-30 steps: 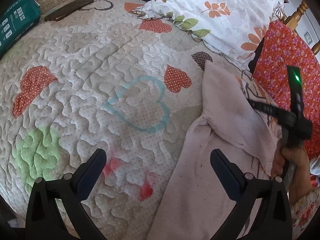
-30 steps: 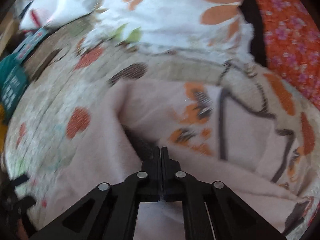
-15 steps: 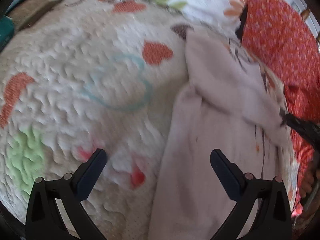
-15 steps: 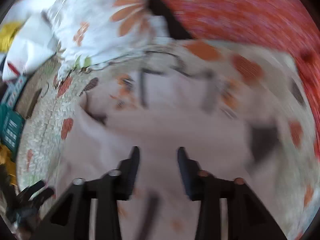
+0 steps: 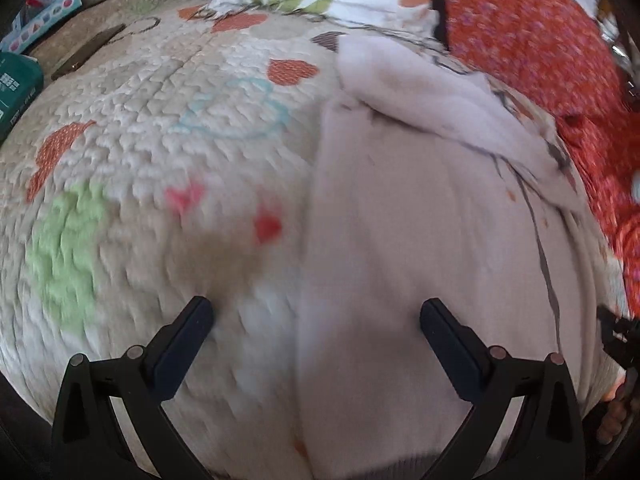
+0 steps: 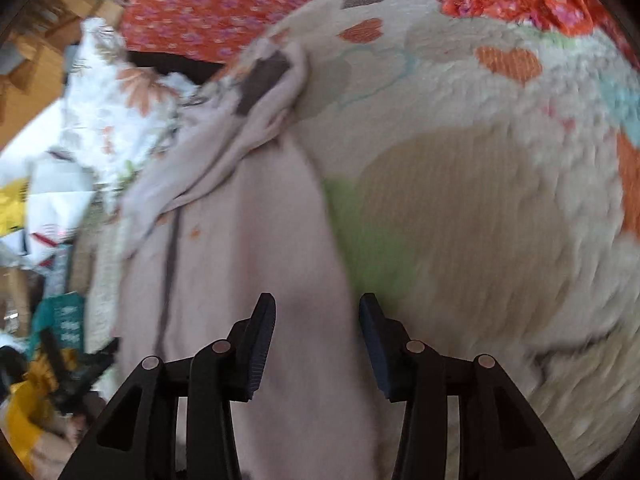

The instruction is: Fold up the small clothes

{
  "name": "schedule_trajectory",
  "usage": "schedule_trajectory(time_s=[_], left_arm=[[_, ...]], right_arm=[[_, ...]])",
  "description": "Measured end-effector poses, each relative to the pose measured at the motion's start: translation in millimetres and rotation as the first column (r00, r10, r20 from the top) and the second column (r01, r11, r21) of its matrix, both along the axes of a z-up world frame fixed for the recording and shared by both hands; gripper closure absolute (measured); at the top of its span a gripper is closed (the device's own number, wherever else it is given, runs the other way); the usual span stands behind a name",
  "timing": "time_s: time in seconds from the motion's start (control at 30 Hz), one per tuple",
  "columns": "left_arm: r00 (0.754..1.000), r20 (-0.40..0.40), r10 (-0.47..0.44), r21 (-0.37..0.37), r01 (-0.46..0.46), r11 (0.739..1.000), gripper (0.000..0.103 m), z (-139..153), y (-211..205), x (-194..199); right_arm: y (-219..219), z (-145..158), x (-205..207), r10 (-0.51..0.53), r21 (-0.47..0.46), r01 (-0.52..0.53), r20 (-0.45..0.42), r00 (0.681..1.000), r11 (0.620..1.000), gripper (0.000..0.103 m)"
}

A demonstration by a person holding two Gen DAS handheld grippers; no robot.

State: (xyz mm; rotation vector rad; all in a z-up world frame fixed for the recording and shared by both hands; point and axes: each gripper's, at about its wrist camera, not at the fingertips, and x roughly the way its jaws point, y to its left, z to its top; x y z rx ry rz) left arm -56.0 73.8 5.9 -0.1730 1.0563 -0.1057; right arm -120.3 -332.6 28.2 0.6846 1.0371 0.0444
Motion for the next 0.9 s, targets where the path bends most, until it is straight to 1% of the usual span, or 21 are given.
schedule_trajectory(time_s=[0.07,0.13,0.17,0.2,0.27,0.3,0.37,0.4,0.43,0.47,0.5,0.6,0.67,0.73,0.8,0.83,0.9], left_arm=[[0.999,0.04,-0.003,-0.022,0.004,1.0,0.0,-1.3,-5.0,-22.6],[0.998,0.07,0.004,-0.064,0.0,0.998,0.0,-1.9,-6.3,-41.5],[0.998,0.061,-0.003,-0.074,0.008,0.997,0.0,-2.6,-9.7,-45.5],[0.999,0.037,-0.036,-0.095,0.039,0.995,0.0,-3.0,-12.6,-49.4],[0.997,0.012,-0.07,-0.136,0.071,0.988,0.001,-4.0,-17.1,-55.5],[0.997,0.016,-0.07,-0.163,0.072,0.984,0.005,-3.6,-16.5,-61.3],[0.998,0.023,-0.059,-0.179,0.062,0.982,0.015,-1.9,-14.3,-68.8],[0.998,0.023,-0.051,-0.194,0.055,0.98,0.024,-1.1,-11.6,-72.6],[0.999,0.018,-0.052,-0.239,0.054,0.97,0.034,-2.0,-7.6,-75.3],[0.999,0.0,-0.054,-0.298,0.052,0.953,0.036,-4.1,-4.1,-77.8],[0.999,-0.016,-0.045,-0.347,0.037,0.937,0.036,-7.0,0.9,-80.7],[0.999,-0.028,-0.023,-0.401,0.01,0.916,0.036,-11.7,6.8,-85.6],[0.999,-0.034,-0.013,-0.405,-0.002,0.914,0.036,-11.7,6.4,-86.5],[0.999,-0.03,-0.021,-0.384,0.008,0.923,0.035,-10.6,2.6,-88.2],[0.999,-0.03,-0.029,-0.373,0.016,0.928,0.035,-8.5,1.6,-87.2],[0.999,-0.034,-0.021,-0.379,0.007,0.925,0.035,-7.8,4.0,-86.1],[0.999,-0.035,0.022,-0.417,-0.035,0.908,0.035,-6.6,16.2,-85.7]], right_arm=[[5.4,-7.7,-11.2,0.019,0.105,-0.021,0.022,1.0,0.994,0.054],[10.7,-10.2,-21.4,0.016,0.143,-0.023,0.047,0.999,0.989,0.054],[12.4,-12.0,-25.8,0.027,0.183,-0.036,0.053,0.998,0.982,0.054],[15.5,-18.8,-30.7,0.047,0.276,-0.06,0.054,0.997,0.959,0.054],[24.7,-32.2,-36.5,0.069,0.372,-0.082,0.047,0.996,0.925,0.054],[28.4,-35.1,-41.0,0.074,0.381,-0.088,0.051,0.996,0.92,0.055],[38.7,-32.1,-46.9,0.091,0.36,-0.11,0.068,0.993,0.927,0.055],[41.6,-30.5,-48.6,0.103,0.358,-0.122,0.07,0.992,0.926,0.055],[43.5,-29.4,-50.9,0.112,0.359,-0.13,0.072,0.991,0.924,0.055],[47.5,-29.4,-53.6,0.121,0.353,-0.137,0.069,0.99,0.926,0.055],[49.9,-29.7,-56.3,0.126,0.345,-0.141,0.065,0.99,0.928,0.055],[55.1,-28.2,-64.1,0.127,0.312,-0.141,0.065,0.99,0.939,0.055],[54.7,-24.4,-66.2,0.114,0.282,-0.129,0.067,0.991,0.951,0.056],[52.2,-19.1,-71.3,0.077,0.223,-0.091,0.068,0.995,0.971,0.056],[46.7,-14.5,-76.3,0.049,0.174,-0.06,0.071,0.996,0.983,0.056],[44.8,-13.0,-79.5,0.034,0.157,-0.045,0.071,0.997,0.987,0.056],[39.2,-13.2,-82.9,0.019,0.159,-0.029,0.066,0.998,0.987,0.056]])
